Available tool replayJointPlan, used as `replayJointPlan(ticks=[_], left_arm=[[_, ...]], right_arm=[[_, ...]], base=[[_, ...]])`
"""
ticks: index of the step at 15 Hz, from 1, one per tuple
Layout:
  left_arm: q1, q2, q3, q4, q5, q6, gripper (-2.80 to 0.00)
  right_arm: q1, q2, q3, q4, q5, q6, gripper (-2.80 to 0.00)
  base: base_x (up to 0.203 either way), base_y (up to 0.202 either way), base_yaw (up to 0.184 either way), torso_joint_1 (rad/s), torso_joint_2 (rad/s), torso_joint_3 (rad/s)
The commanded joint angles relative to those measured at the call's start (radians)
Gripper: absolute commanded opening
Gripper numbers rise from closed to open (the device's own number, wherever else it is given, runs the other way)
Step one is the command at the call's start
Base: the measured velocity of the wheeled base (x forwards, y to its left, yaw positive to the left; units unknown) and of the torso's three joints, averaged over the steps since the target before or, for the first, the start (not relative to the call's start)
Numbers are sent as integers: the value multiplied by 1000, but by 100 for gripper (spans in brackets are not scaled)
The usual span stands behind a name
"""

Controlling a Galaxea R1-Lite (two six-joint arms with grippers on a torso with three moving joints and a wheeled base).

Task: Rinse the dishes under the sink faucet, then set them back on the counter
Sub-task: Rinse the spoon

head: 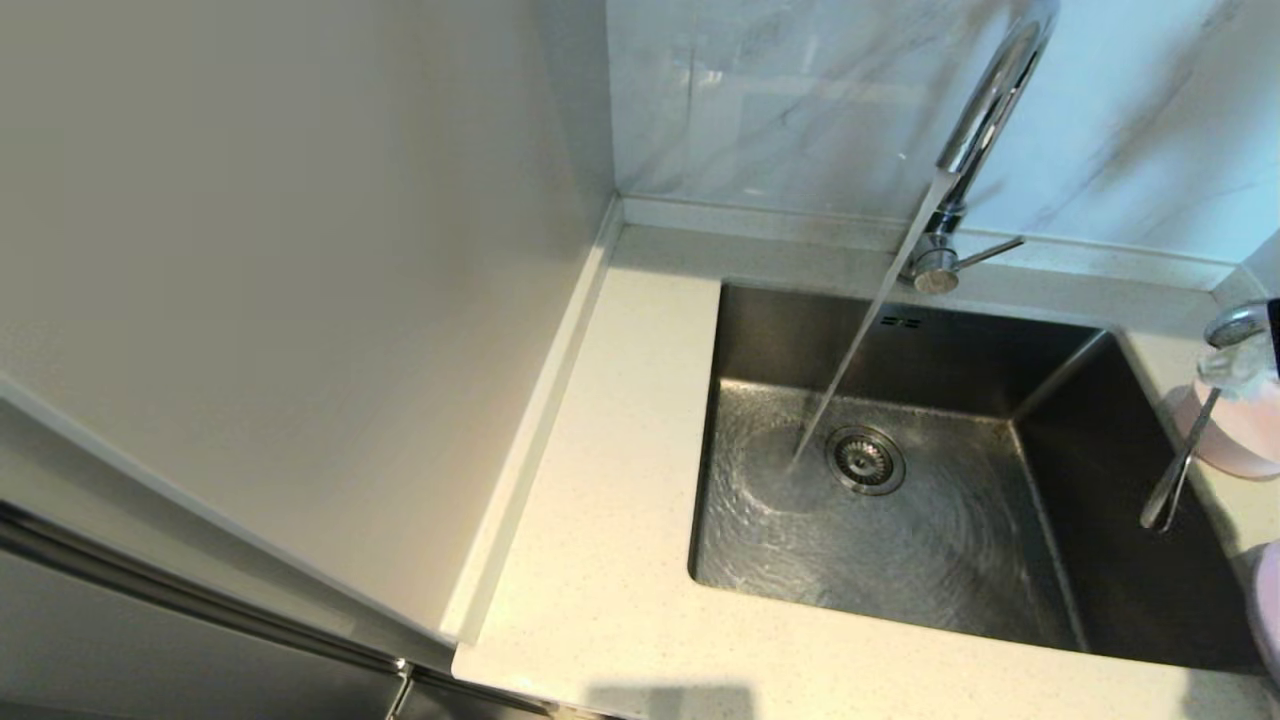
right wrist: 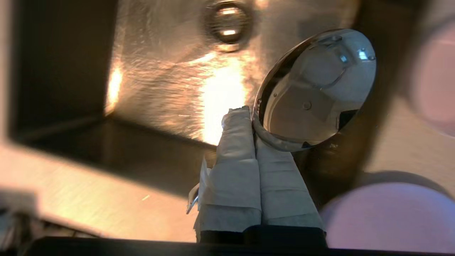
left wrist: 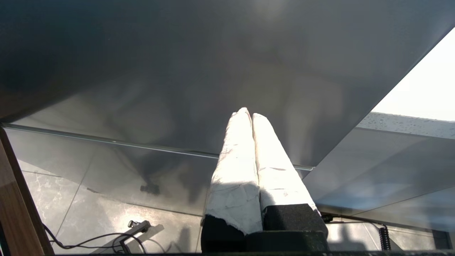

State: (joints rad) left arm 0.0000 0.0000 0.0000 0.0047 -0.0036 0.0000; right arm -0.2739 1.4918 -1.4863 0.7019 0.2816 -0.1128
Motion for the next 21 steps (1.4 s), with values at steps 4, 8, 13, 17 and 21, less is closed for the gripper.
replayJointPlan(ticks=[4,8,13,17,21], left_arm=[[0,0,0,0,1,0,-280],[0,0,0,0,1,0,-280],[0,0,0,0,0,0,-280],[0,0,0,0,-1,0,-280],[0,0,0,0,0,0,-280]], right_arm=[[189,-179,188,-11,76,-156,-280],[325,-172,229,-120,74,-172,-280],[399,-84,212,-171,73,-168,-280],[373,-35,96,-90,6,-161,-280],[372,13,-38,20,-71,-140,-280]], base=[[0,0,0,0,0,0],[0,0,0,0,0,0],[0,0,0,0,0,0],[0,0,0,0,0,0],[0,0,0,0,0,0]])
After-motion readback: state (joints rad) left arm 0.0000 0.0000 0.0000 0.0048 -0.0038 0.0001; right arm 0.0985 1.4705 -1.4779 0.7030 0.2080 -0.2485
